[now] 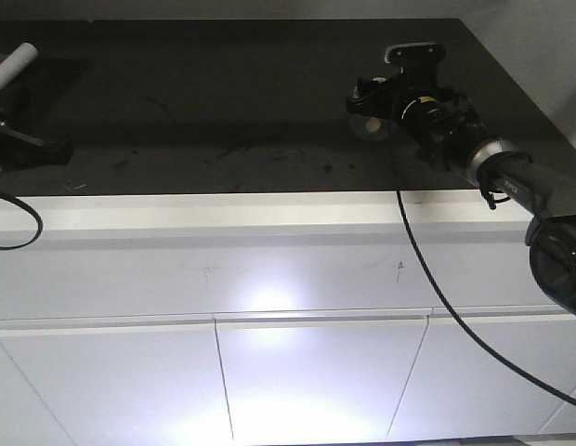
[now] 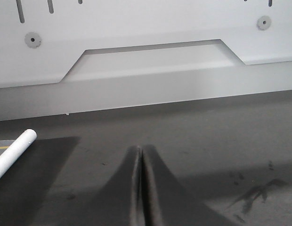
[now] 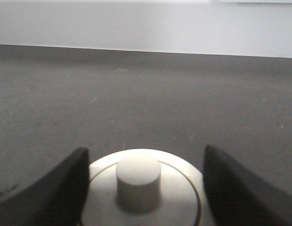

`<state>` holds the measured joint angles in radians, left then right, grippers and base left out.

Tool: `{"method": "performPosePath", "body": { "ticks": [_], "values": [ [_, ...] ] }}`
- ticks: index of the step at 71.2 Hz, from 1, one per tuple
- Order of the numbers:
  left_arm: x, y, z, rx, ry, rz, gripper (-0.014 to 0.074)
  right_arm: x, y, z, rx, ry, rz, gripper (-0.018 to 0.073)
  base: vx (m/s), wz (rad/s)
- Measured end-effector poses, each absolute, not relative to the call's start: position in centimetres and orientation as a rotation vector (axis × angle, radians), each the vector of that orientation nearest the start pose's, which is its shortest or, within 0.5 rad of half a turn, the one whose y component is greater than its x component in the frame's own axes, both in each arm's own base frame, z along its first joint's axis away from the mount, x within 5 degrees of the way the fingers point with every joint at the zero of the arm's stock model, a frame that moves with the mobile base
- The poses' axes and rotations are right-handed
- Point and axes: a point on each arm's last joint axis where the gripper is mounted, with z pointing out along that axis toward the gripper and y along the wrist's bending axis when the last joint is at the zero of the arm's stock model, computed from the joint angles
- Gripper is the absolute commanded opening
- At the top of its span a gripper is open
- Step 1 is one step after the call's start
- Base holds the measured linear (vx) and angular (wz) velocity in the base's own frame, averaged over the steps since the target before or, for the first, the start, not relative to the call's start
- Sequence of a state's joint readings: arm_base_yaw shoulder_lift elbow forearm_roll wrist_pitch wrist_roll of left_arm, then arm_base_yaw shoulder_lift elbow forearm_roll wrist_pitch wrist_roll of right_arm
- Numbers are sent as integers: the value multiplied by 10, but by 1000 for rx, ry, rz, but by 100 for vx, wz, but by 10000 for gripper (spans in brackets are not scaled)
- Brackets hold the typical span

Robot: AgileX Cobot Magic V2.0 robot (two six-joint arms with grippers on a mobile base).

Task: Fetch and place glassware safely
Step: 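Close the right gripper around the jar's white lid, then lift the jar and pull it toward the robot with the right gripper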

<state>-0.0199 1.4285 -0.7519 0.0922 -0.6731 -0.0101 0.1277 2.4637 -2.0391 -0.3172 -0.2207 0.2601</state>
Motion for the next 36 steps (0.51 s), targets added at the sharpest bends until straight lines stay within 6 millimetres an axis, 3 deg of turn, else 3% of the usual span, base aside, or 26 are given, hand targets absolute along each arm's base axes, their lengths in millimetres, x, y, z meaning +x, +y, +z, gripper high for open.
{"method": "performPosePath", "body": {
  "ticks": [13, 23, 36],
  "values": [
    [309, -11, 294, 108, 1485, -8, -7, 573, 80, 196, -201, 1687, 116, 191, 0, 0],
    [309, -11, 294, 109, 1485, -7, -7, 573, 80, 196, -203, 1687, 115, -13, 0, 0],
    [309, -11, 294, 109, 1485, -7, -7, 573, 80, 196, -206, 1687, 112, -9, 0, 0]
  ]
}}
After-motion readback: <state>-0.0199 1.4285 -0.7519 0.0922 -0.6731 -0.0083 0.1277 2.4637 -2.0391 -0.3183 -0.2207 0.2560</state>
